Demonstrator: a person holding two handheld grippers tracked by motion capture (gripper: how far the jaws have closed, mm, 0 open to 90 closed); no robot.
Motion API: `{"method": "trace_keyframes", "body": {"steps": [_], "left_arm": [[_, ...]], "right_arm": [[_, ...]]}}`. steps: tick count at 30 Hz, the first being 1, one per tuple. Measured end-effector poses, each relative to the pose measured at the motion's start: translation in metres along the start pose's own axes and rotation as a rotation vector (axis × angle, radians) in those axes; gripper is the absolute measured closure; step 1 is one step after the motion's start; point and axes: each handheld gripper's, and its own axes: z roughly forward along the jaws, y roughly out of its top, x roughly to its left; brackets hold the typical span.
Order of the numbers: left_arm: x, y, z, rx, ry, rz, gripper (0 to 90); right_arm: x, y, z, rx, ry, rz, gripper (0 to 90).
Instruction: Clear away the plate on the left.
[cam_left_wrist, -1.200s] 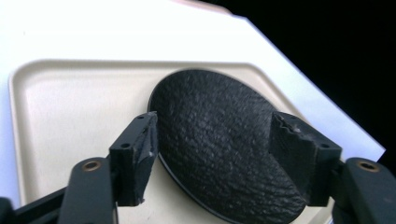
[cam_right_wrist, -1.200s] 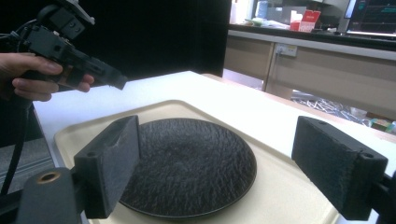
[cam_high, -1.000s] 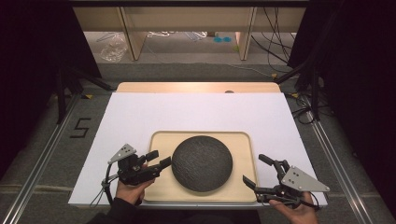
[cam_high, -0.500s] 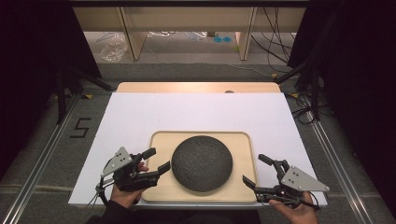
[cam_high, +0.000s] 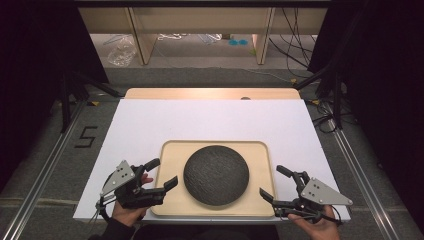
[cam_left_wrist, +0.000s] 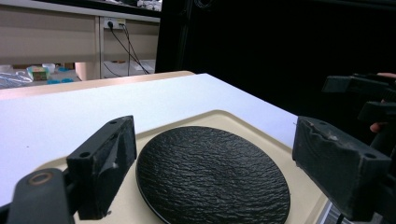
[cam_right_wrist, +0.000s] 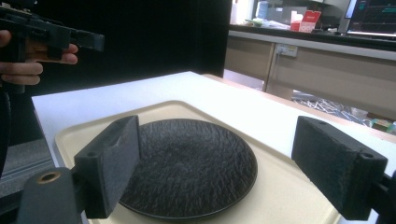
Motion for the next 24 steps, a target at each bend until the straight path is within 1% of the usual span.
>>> {"method": "trace_keyframes", "body": {"steps": [1, 2, 3, 4, 5, 6, 7, 8, 9, 10, 11, 12, 13, 14, 15, 16, 17, 18, 19, 20, 21, 24], "left_arm": [[0.000, 0.000, -0.001, 0.002, 0.000, 0.007, 12.5], [-0.001, 0.000, -0.002, 0.001, 0.002, 0.009, 11.7], [-0.002, 0.000, -0.002, 0.002, 0.010, 0.012, 9.8], [-0.003, 0.000, -0.003, 0.006, 0.017, 0.016, 7.2], [-0.003, 0.000, -0.003, 0.008, 0.019, 0.019, 5.5], [-0.003, 0.000, -0.004, 0.015, 0.020, 0.023, 5.2], [-0.004, 0.000, -0.004, 0.018, 0.016, 0.020, 5.2], [-0.005, -0.001, -0.005, 0.018, 0.011, 0.023, 5.2], [-0.005, -0.001, -0.006, 0.017, 0.007, 0.027, 5.2], [-0.006, -0.001, -0.006, 0.020, 0.008, 0.035, 5.2], [-0.007, -0.001, -0.007, 0.022, 0.010, 0.042, 5.2], [-0.009, -0.001, -0.008, 0.025, 0.011, 0.047, 5.2], [-0.010, -0.001, -0.008, 0.028, 0.013, 0.059, 4.9], [-0.011, -0.002, -0.009, 0.031, 0.009, 0.063, 4.5], [-0.011, -0.002, -0.009, 0.033, -0.001, 0.059, 4.4], [-0.012, -0.002, -0.010, 0.039, -0.011, 0.064, 4.3], [-0.013, -0.002, -0.010, 0.039, -0.011, 0.063, 4.0], [-0.014, -0.003, -0.011, 0.039, -0.011, 0.067, 3.5], [-0.016, -0.003, -0.012, 0.034, -0.012, 0.073, 2.8], [-0.016, -0.003, -0.012, 0.027, -0.014, 0.074, 2.6], [-0.017, -0.004, -0.013, 0.034, -0.008, 0.067, 2.6], [-0.019, -0.007, -0.014, 0.037, -0.027, 0.047, 2.6]], "right_arm": [[-0.001, 0.000, 0.000, -0.011, -0.006, -0.013, 16.9], [0.000, 0.000, 0.000, -0.006, -0.005, 0.001, 16.8], [-0.001, 0.000, 0.000, -0.006, -0.001, -0.008, 16.8], [0.000, 0.000, 0.000, -0.003, 0.002, -0.005, 16.8], [0.000, 0.000, 0.000, -0.001, -0.001, 0.000, 16.8], [-0.001, 0.000, 0.000, -0.008, -0.006, -0.007, 16.7], [0.000, 0.000, 0.001, -0.007, -0.002, -0.005, 16.7], [-0.001, 0.000, 0.001, -0.005, 0.002, -0.009, 16.7], [0.000, 0.000, 0.000, -0.002, -0.002, -0.002, 16.7], [-0.001, 0.000, 0.001, -0.016, -0.010, -0.017, 16.7], [-0.001, 0.000, 0.001, -0.017, -0.012, -0.016, 16.7], [0.000, 0.000, 0.000, -0.002, -0.001, -0.003, 16.7], [0.000, 0.000, 0.000, 0.002, 0.002, 0.001, 16.7], [0.000, 0.000, 0.000, -0.003, -0.004, -0.004, 16.7], [0.000, 0.000, 0.000, -0.003, -0.003, -0.001, 16.7], [-0.001, 0.000, 0.000, -0.005, 0.001, -0.009, 16.7], [0.000, 0.000, 0.000, 0.003, 0.002, 0.002, 16.7], [-0.001, 0.000, 0.001, -0.014, -0.008, -0.020, 16.7], [-0.001, 0.000, 0.000, -0.009, -0.003, -0.019, 16.7], [-0.001, 0.000, 0.000, -0.008, -0.004, -0.019, 16.7], [-0.001, 0.000, 0.000, -0.009, -0.004, -0.022, 16.7], [-0.001, 0.000, 0.000, -0.006, -0.007, -0.023, 16.7]]}}
